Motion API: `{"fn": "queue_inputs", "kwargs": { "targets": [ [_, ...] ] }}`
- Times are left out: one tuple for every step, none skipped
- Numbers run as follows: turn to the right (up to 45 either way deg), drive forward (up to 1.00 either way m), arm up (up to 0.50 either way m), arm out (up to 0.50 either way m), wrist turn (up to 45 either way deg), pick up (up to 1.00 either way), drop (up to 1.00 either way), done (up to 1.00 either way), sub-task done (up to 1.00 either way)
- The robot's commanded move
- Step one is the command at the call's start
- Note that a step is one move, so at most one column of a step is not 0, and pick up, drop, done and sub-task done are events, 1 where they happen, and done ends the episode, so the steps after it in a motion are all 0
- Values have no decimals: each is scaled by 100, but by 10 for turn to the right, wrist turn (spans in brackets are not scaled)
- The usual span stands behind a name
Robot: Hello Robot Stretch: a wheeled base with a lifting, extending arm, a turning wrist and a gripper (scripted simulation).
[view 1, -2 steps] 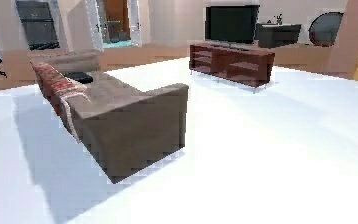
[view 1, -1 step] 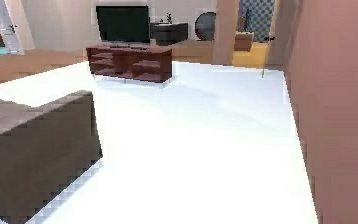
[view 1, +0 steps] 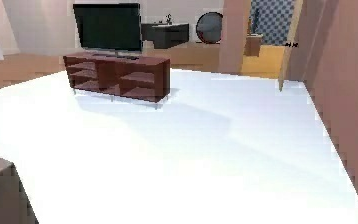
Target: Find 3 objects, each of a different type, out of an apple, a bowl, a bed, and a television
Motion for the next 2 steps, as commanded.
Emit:
{"fn": "queue_inputs", "kwargs": {
  "targets": [
    [0, 100, 0, 0, 0, 0, 0, 0, 0],
    [0, 100, 0, 0, 0, 0, 0, 0, 0]
  ]
}}
